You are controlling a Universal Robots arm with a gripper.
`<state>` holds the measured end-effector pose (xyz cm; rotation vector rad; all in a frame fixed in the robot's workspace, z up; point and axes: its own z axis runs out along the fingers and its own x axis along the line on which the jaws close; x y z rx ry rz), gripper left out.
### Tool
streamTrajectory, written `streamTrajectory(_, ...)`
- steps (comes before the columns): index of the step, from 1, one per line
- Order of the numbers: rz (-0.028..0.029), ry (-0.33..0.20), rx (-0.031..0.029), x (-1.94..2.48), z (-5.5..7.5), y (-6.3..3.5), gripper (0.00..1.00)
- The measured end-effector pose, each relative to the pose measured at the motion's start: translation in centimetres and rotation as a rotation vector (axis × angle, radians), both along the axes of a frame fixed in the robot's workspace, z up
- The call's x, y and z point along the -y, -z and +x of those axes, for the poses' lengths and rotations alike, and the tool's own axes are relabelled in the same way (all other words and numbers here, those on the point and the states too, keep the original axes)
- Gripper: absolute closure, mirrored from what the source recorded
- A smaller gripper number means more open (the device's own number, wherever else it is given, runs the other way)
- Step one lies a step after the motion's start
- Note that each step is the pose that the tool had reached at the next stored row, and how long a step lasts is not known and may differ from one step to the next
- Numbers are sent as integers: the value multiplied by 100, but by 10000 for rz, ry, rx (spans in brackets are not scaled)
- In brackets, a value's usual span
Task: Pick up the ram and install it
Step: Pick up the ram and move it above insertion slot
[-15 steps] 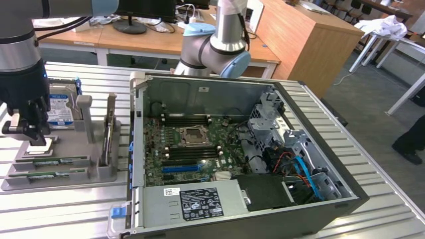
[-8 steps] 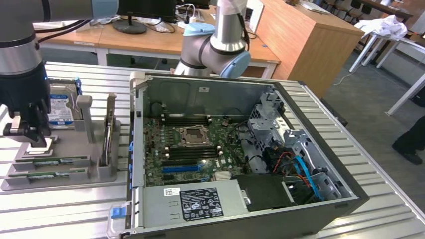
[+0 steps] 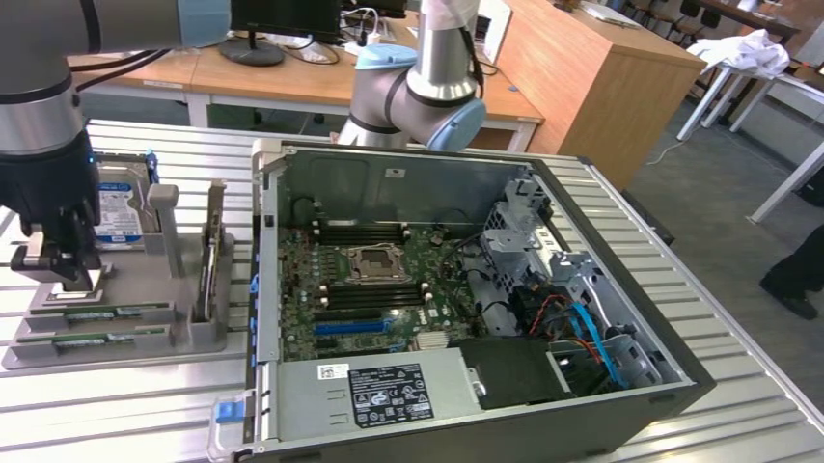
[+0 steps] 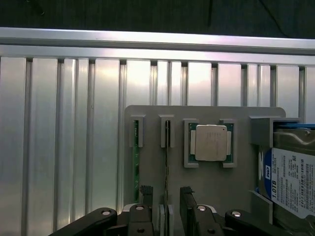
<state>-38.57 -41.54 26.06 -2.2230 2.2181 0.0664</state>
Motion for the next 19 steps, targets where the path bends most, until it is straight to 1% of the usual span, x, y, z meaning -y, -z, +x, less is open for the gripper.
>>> streamTrajectory(8,0,-17,0,1,0,70,64)
streamTrajectory(14,0,-19,0,1,0,72,64)
streamTrajectory(19,0,-19,1,44,0,72,64)
